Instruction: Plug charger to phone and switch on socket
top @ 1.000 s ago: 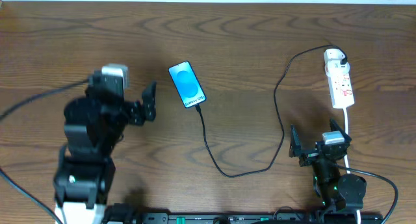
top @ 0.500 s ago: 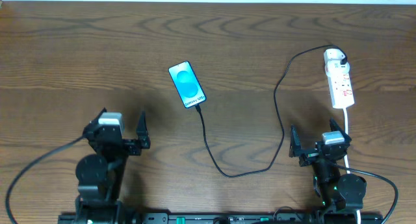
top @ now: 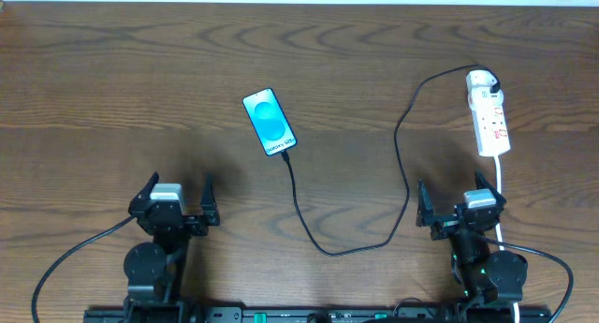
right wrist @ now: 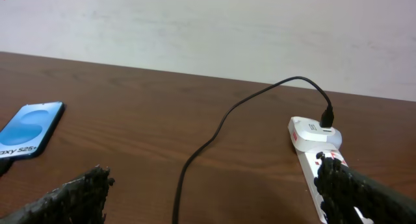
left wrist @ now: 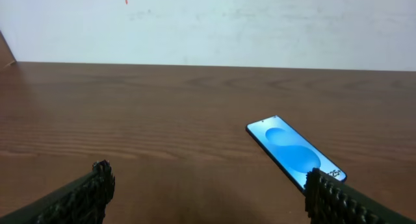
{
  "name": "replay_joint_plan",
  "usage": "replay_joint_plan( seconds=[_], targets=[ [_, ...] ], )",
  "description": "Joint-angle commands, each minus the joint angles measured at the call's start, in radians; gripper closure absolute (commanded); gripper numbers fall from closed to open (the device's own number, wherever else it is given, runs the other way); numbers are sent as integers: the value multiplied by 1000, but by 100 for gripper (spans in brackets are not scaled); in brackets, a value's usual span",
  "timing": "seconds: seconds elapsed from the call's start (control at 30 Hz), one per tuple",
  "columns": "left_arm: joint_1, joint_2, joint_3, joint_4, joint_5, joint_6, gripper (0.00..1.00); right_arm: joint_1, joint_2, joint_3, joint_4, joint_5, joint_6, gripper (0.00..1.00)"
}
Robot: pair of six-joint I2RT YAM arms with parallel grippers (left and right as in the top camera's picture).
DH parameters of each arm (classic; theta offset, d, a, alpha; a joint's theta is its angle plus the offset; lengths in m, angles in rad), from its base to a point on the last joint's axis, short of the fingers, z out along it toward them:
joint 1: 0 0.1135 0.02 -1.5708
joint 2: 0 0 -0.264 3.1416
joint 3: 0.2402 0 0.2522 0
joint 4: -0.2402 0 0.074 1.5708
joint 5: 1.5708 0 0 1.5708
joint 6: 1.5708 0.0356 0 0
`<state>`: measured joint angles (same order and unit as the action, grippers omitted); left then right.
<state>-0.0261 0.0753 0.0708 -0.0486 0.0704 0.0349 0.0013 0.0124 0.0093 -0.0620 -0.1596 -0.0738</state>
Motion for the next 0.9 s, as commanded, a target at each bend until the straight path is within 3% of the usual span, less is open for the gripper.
replay_joint_plan(
  seconds=[0.0,0.87],
  targets=[
    [2,-31,-26,5,-23,17,5,-7,-7,-4,-1,4,-10,1],
    [1,-71,-67,-20,-27,17,5,-7,-7,-4,-1,4,-10,1]
  ],
)
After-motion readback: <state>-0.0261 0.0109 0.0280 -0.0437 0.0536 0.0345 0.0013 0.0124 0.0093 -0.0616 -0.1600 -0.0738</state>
